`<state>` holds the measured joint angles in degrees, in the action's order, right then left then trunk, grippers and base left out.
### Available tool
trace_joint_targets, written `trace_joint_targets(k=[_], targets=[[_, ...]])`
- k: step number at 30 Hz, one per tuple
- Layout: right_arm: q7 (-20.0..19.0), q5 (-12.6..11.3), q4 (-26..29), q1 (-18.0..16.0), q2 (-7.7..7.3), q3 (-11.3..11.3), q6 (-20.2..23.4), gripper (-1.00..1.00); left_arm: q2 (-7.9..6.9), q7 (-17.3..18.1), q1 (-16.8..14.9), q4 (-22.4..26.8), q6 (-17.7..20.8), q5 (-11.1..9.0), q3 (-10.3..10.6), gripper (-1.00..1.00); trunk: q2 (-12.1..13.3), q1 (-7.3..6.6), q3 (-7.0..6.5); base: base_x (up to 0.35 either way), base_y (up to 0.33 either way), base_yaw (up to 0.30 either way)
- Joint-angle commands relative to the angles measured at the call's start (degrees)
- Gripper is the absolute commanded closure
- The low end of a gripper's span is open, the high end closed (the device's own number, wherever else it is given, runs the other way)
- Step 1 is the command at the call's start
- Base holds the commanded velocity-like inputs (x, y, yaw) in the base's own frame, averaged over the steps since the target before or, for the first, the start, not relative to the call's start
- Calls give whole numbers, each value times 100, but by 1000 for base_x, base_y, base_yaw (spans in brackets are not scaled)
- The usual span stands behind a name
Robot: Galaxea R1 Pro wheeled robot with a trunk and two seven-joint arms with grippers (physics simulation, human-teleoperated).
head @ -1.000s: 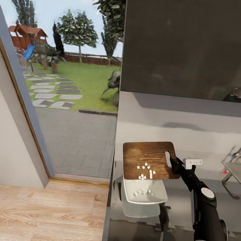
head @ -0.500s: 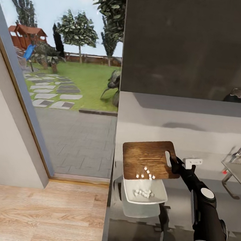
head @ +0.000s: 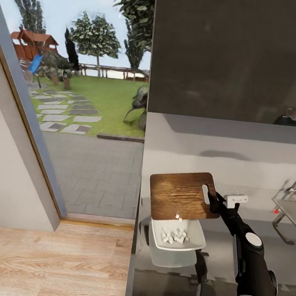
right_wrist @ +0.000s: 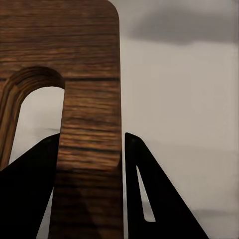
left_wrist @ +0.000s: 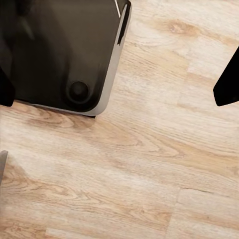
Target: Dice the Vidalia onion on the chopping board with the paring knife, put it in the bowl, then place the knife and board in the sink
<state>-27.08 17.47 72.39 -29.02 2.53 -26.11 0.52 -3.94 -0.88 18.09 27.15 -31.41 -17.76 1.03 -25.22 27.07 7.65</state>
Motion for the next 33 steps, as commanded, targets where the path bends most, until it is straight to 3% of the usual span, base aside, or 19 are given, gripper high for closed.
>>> trace_joint_targets(k=[1,15,22,27,33], targets=[[-43,35,6,-7,7,-23,4,100,-2,-9,2,10,-6,-17,12,-100,-11,3,10,0,0,0],[-10,26,12,-7,7,-82,59,100,-2,-9,2,10,-7,-17,12,-100,-11,3,10,-50,0,0],[-25,20,474,-7,8,-81,1153,100,-2,-9,2,10,-10,-17,18,-100,-11,3,10,-301,0,0],[-70,16,772,-7,27,-66,1587,100,-2,-9,2,10,-9,-17,17,-100,-11,3,10,-336,0,0],[-78,15,785,-7,28,-61,1674,100,-2,-9,2,10,-7,-17,15,-100,-11,3,10,-335,-34,0]])
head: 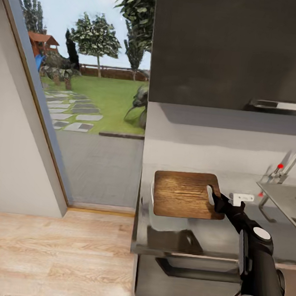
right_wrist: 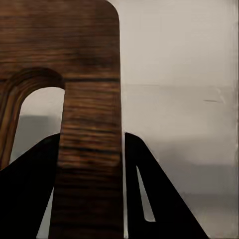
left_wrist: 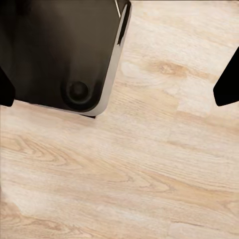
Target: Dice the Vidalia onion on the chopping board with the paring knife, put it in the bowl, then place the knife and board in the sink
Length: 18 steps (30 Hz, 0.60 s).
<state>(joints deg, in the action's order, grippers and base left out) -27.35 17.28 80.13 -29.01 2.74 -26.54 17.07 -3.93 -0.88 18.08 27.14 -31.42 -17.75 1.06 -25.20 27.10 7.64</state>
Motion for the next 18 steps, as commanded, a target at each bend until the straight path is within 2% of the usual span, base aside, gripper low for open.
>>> trace_joint_targets(k=[1,18], targets=[[-51,37,11,-8,7,-18,22,100,-2,-9,2,11,-6,-18,12,-100,-12,0,11,-309,-158,0],[-51,39,11,-8,7,-18,24,100,29,-16,2,11,-5,-18,10,-100,-12,0,11,-277,-195,0]])
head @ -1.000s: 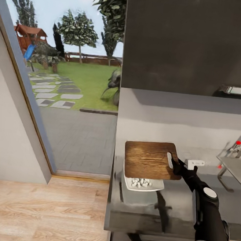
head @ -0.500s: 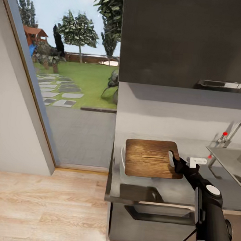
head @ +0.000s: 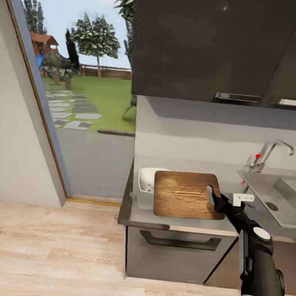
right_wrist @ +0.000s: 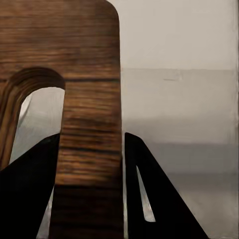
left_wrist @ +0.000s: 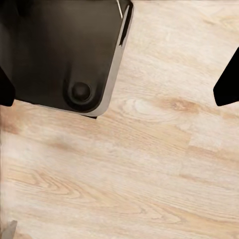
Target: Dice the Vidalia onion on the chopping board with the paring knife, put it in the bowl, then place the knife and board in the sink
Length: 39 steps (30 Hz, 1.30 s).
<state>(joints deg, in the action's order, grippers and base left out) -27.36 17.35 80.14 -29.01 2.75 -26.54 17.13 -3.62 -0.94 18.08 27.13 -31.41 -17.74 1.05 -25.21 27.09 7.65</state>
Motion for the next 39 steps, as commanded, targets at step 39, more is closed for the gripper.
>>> trace_joint_targets(k=[39], targets=[[-51,31,10,-8,7,-18,18,100,1,-11,3,12,3,-19,10,-100,-12,1,10,-7,-290,-17]])
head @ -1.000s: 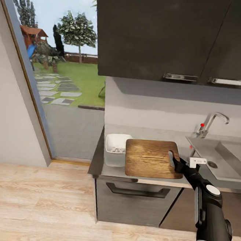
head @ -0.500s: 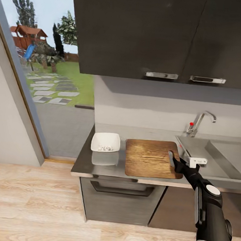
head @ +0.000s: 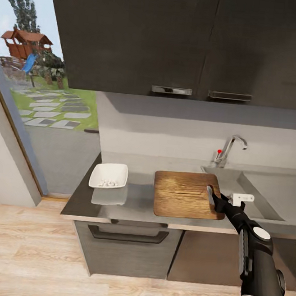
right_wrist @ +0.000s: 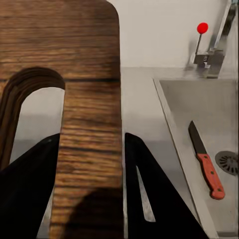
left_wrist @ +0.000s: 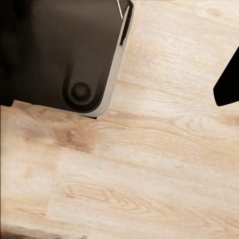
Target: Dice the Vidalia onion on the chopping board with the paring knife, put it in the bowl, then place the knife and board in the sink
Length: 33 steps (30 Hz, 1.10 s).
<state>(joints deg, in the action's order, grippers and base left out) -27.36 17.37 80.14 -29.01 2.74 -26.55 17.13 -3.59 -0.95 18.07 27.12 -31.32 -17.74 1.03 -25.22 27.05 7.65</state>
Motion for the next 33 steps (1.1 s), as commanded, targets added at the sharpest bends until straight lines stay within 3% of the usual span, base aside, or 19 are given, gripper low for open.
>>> trace_joint_targets(k=[1,12,33], targets=[[-50,30,10,-8,7,-17,18,100,-2,-10,3,12,-6,-19,12,-100,-11,6,10,239,-228,-65],[-47,35,10,-9,16,-17,18,100,-1,-12,3,12,-6,-19,12,-100,-11,6,10,241,-224,-7],[-42,38,1,-8,25,-17,18,100,-1,-18,3,12,-6,-19,12,-100,-11,6,10,69,-301,0]])
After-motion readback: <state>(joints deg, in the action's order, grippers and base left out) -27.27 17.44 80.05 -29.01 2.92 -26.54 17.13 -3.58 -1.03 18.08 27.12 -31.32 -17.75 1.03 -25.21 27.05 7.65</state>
